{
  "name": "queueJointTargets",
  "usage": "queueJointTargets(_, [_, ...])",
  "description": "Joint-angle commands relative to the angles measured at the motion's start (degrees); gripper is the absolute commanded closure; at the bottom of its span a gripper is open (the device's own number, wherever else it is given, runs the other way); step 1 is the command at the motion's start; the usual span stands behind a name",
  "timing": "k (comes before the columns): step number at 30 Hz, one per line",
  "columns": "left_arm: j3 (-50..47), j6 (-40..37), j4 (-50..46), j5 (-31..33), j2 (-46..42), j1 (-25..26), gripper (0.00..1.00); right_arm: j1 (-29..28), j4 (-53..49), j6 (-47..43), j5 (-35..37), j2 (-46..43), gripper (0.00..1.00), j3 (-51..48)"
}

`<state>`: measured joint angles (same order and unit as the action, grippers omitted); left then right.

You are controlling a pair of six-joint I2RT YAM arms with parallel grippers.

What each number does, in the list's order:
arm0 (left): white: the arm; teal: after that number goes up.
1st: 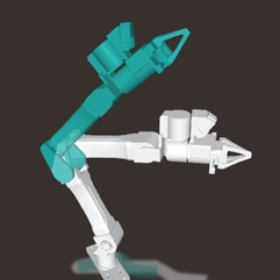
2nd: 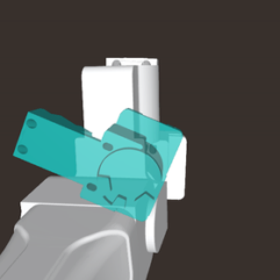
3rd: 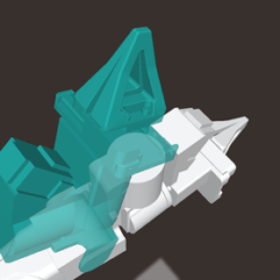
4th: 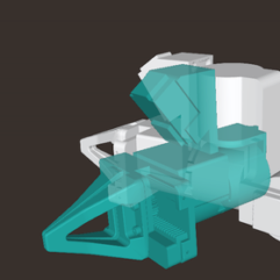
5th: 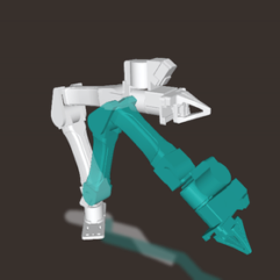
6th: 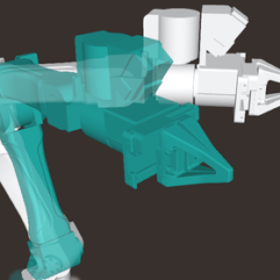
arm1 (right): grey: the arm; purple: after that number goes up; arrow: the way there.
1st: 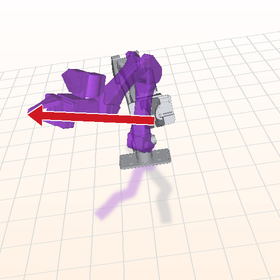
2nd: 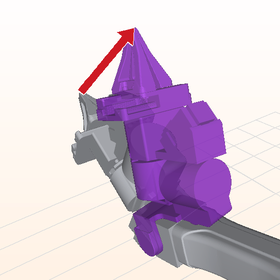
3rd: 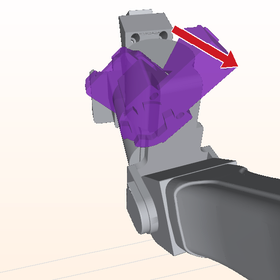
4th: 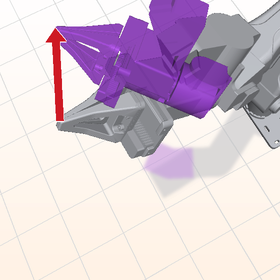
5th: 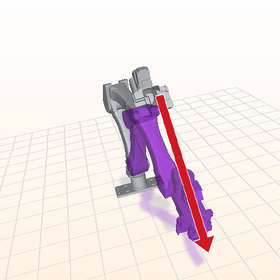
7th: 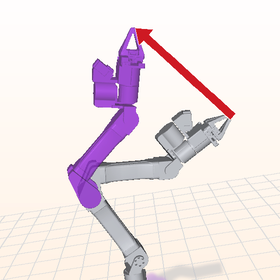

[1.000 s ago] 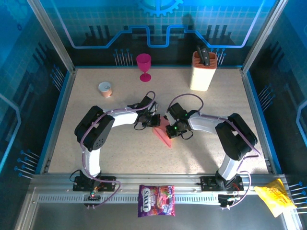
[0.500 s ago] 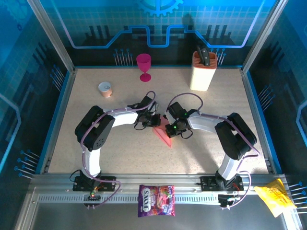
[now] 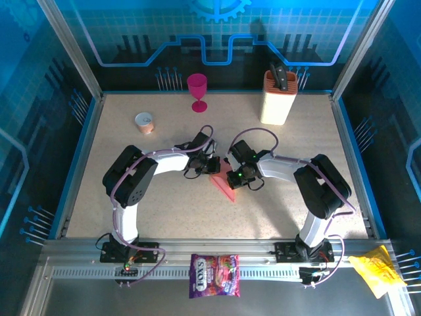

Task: Fold a paper plane with a square sheet of paper (pick it up from the middle)
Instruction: Third fold the triangle at the center of the table.

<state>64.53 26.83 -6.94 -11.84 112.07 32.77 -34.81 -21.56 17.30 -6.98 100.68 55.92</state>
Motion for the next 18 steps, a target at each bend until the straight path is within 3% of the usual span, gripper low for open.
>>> queueJointTargets(1, [-3.69,0.71,-5.94,3.13,2.18,0.03,1.0,0.53,1.08,0.04,-0.19,2.08,1.0,-1.75])
queueJointTargets(18, [-9.69,8.5,-3.78,2.5,-15.98,1.38,0.95,0.49,2.76,0.44,-0.74,2.77,1.0,-4.16])
